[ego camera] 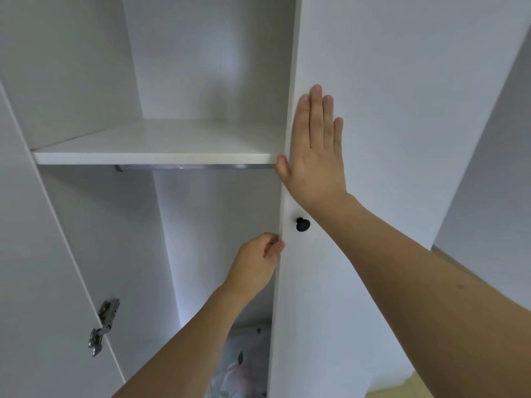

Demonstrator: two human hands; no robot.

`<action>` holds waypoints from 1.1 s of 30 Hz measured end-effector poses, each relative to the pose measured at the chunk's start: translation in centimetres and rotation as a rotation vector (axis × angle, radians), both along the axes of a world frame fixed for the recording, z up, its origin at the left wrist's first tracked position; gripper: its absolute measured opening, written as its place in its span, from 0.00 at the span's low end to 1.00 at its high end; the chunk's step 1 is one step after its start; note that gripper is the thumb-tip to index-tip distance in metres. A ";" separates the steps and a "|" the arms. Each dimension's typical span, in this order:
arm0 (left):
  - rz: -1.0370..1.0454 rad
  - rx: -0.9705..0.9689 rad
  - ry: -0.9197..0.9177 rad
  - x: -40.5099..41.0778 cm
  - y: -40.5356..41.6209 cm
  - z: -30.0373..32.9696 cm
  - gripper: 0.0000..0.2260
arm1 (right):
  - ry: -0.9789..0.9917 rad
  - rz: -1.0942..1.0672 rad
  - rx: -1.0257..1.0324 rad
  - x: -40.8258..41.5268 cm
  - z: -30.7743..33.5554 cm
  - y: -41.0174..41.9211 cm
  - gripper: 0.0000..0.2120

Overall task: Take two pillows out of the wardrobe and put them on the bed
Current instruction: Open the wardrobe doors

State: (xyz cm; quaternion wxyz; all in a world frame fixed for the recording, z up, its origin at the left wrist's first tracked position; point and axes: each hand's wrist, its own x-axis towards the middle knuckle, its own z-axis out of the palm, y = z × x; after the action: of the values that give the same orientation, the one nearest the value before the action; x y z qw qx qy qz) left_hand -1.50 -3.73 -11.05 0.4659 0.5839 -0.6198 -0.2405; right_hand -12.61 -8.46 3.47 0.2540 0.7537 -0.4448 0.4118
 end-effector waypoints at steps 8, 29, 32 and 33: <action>-0.083 0.024 0.084 -4.2 7.4 -0.1 0.06 | -0.080 0.155 -0.050 -5.6 -0.6 7.1 0.40; -0.516 -0.028 -0.009 -19.9 12.6 -0.3 0.41 | -0.035 -0.032 -0.296 -23.1 -0.7 19.7 0.38; -0.459 -0.133 -0.213 -22.9 12.6 0.0 0.51 | 0.027 -0.114 -0.325 -25.7 -1.0 20.5 0.36; -0.442 -0.175 -0.251 -23.9 12.6 0.0 0.52 | 0.046 -0.158 -0.319 -26.6 -1.1 20.8 0.36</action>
State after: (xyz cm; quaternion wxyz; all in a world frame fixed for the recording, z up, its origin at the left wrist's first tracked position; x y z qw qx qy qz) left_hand -25.37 8.86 -11.03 0.3701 0.4171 -0.8037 -0.2076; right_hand -39.19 12.31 2.36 0.4121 0.6756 -0.4256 0.4388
